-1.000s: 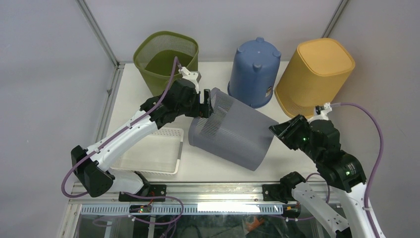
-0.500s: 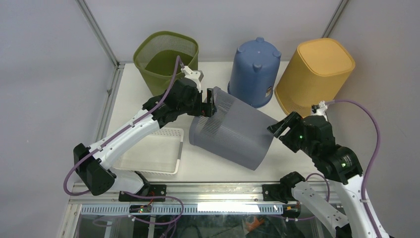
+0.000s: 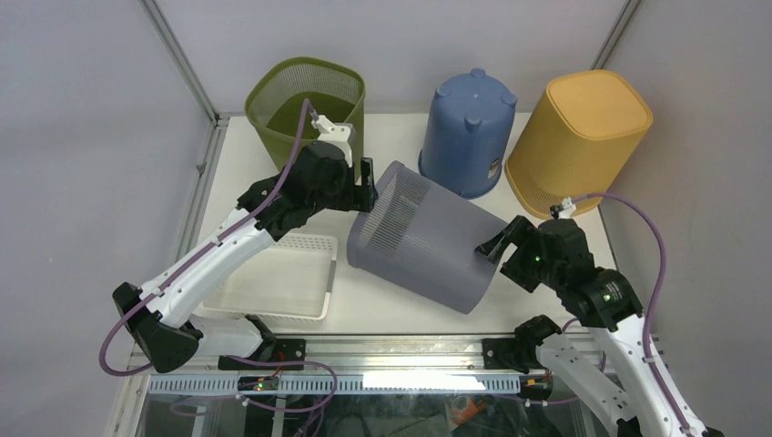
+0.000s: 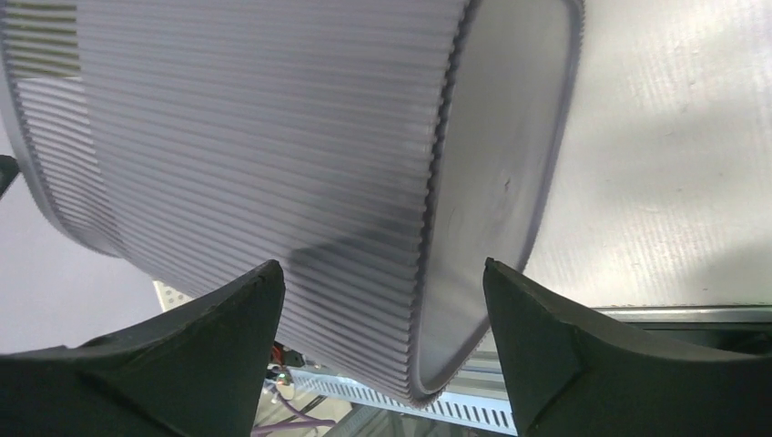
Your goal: Turn the large container upside down
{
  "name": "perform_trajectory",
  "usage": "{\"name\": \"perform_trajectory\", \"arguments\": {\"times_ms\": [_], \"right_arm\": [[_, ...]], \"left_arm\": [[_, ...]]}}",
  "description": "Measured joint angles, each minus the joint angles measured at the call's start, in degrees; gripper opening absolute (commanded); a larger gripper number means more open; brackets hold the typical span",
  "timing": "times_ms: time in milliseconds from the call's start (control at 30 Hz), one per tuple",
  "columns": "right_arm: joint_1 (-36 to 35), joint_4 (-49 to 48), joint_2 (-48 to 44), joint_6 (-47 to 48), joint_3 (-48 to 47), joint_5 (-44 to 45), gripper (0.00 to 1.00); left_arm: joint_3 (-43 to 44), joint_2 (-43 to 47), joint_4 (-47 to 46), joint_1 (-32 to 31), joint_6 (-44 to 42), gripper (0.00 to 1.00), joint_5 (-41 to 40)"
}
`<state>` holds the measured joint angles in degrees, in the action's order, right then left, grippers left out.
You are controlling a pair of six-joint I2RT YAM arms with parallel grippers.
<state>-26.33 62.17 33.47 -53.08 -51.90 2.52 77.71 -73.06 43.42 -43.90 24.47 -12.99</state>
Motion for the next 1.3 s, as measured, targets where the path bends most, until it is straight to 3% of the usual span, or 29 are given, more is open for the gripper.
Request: {"name": "perform_trajectory", "arguments": {"times_ms": [333, 600, 1000, 1167, 1300], "right_arm": [[0.00, -4.50, -3.80, -1.88, 1.66, -3.19, 0.48], [0.00, -6.95, -4.39, -2.10, 0.90, -5.31, 0.43], [0.00, -17.35, 1.27, 0.79, -12.04, -8.31, 0.44], [0.00, -15.54, 3.98, 2.43, -13.68, -6.10, 0.60], [0.00, -7.19, 3.58, 3.52, -13.31, 0.15, 0.73]], "left_arm": [[-2.43, 0.46, 1.57, 0.00, 0.15, 0.75, -3.43], [-4.04, 0.09, -1.33, 0.02, 0.33, 0.75, -3.43], [-4.90, -1.73, -5.88, 0.07, 0.33, 0.75, -0.90], [-4.90, -2.23, -6.56, 0.07, 0.31, 0.76, -0.13], [-4.68, -2.19, -6.54, 0.07, 0.09, 0.74, -0.17]]}}
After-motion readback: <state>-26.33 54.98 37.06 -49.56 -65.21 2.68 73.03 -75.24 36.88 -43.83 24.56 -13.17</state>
